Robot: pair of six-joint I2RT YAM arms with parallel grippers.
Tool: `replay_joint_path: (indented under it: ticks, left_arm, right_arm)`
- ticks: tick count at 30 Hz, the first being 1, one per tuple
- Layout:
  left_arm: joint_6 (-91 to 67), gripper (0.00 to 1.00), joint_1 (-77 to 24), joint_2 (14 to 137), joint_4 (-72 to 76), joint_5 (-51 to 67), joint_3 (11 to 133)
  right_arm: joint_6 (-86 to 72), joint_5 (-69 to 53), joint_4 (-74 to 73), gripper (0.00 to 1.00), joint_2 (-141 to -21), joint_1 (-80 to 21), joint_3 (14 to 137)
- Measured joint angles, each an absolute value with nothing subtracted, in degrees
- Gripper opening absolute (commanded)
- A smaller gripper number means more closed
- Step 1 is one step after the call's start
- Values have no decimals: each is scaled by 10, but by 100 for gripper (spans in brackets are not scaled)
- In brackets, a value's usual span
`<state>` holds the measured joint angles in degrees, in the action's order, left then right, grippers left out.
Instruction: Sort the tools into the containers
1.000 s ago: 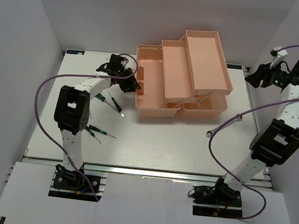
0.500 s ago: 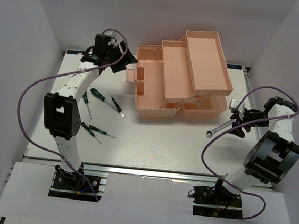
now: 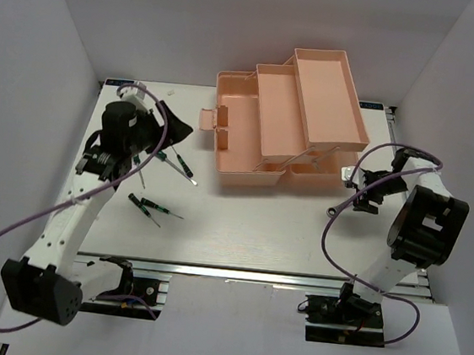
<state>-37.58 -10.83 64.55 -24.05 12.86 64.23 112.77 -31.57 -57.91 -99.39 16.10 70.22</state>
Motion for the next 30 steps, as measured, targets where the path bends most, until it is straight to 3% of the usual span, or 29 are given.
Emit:
replay_joint_path:
  ticks: [8,21,30]
  left_arm:
    - [-402,88,-108,552,-271,87,548]
    - [-422,88,-108,555,-277,78,535]
    - [-427,88,-108,564,-274,79,528]
  right_arm:
    - [1130,-239,-568,75,-1065,151,743]
    - [1141,-177,-589,68,-1123,118,772]
    - [1135,-145,-559,54,-1082,114,716]
